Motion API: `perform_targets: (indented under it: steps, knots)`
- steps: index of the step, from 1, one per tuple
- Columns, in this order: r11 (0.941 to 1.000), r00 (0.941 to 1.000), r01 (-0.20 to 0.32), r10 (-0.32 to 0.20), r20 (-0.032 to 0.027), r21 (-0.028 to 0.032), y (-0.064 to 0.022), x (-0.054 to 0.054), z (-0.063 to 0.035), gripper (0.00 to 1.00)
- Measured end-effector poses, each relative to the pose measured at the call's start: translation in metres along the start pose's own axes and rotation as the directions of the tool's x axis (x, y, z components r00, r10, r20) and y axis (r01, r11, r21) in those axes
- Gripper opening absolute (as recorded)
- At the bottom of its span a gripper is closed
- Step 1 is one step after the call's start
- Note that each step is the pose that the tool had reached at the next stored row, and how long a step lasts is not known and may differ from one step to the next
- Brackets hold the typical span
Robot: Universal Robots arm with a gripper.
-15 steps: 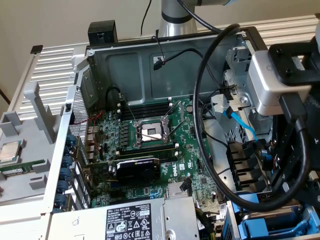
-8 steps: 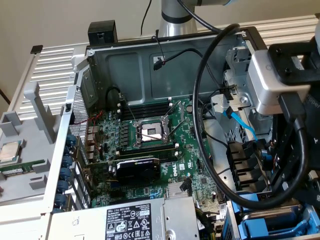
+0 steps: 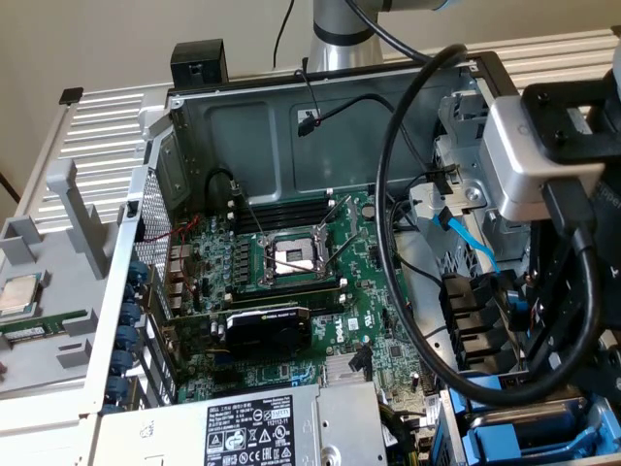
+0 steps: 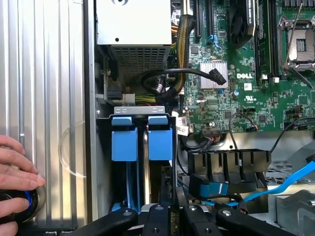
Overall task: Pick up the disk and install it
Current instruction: 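Insert the first disk wire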
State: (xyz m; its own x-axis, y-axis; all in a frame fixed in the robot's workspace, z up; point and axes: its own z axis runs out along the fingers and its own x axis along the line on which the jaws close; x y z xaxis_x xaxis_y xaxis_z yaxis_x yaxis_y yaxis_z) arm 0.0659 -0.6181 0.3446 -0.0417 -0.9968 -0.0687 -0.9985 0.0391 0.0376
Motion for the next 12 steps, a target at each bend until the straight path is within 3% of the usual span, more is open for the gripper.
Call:
perform_targets:
  steps: [12]
  knots:
    - [1.0000, 1.0000, 0.000, 0.000, 0.0028, 0.0001, 0.0011, 0.0012, 0.0010, 0.16]
